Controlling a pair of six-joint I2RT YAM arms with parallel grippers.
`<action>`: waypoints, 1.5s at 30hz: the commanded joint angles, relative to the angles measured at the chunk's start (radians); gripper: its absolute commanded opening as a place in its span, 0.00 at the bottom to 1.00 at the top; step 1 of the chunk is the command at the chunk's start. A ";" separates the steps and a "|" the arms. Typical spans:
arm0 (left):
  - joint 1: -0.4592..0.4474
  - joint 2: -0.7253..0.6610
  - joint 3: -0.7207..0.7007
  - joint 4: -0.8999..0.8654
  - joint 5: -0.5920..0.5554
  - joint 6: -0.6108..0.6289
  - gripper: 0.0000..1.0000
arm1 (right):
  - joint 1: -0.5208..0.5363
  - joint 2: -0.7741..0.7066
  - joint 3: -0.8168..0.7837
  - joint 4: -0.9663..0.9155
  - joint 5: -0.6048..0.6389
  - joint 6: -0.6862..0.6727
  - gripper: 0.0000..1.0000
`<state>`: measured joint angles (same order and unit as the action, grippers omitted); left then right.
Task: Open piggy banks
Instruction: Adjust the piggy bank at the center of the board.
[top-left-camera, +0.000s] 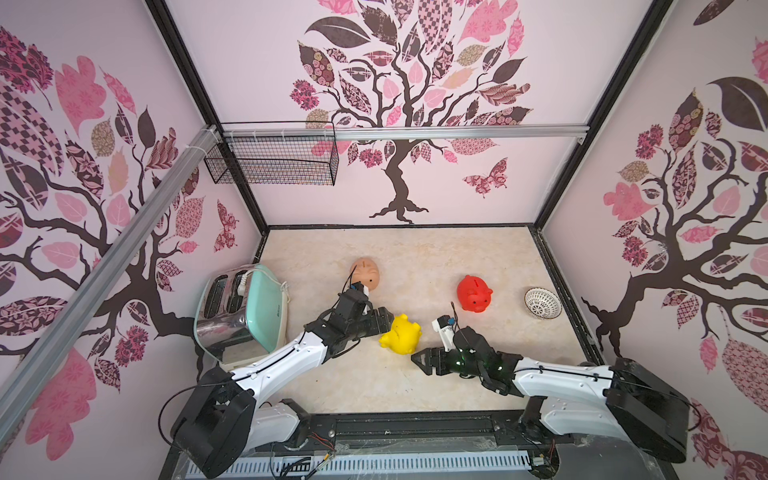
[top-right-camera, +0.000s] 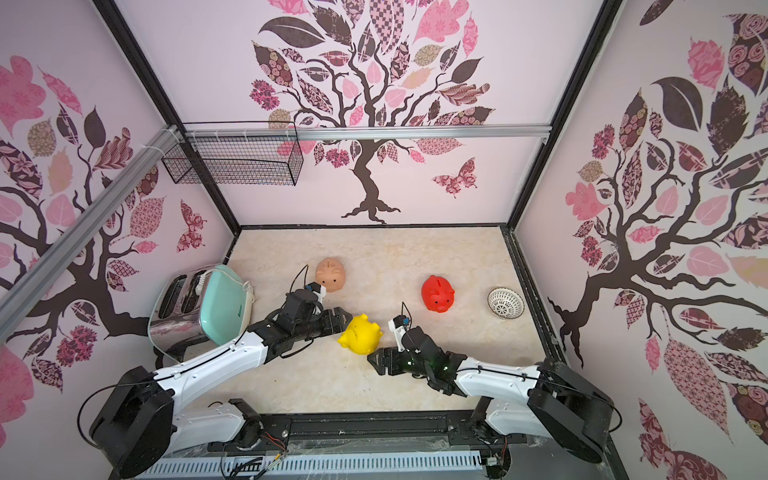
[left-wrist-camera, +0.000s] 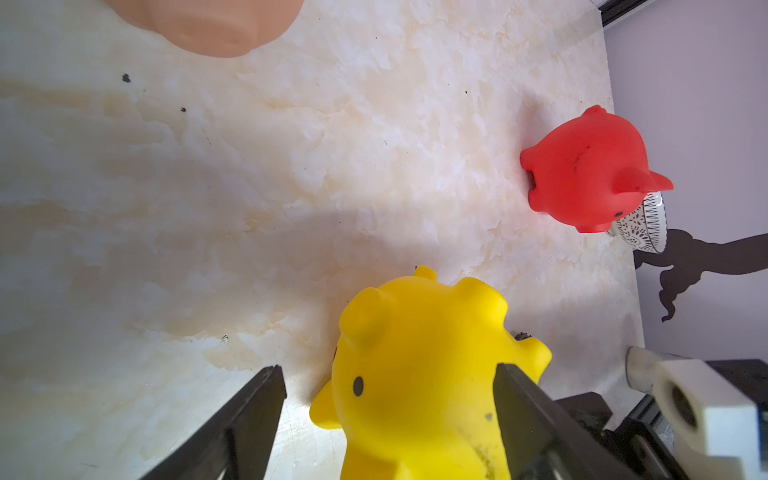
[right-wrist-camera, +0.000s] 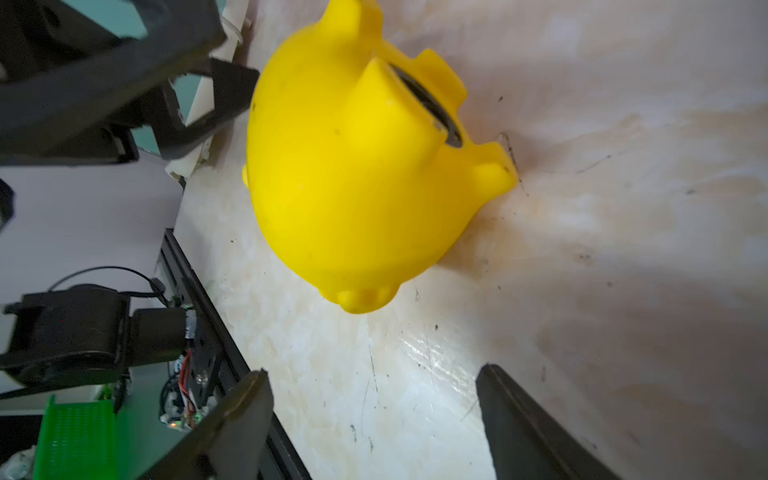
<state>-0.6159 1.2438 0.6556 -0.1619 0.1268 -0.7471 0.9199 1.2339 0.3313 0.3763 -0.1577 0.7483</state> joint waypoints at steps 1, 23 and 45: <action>0.003 -0.044 -0.026 0.011 -0.006 -0.026 0.85 | 0.020 0.069 0.003 0.056 0.047 -0.009 0.86; 0.033 -0.186 -0.045 -0.072 -0.082 0.037 0.85 | -0.187 0.145 0.116 0.000 0.169 0.003 0.85; -0.021 -0.141 -0.011 -0.193 -0.288 0.041 0.91 | -0.230 0.300 0.211 -0.035 0.133 -0.066 0.82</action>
<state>-0.6495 1.1568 0.6228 -0.2451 0.0090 -0.7078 0.6956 1.5620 0.5343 0.4252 -0.0586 0.7002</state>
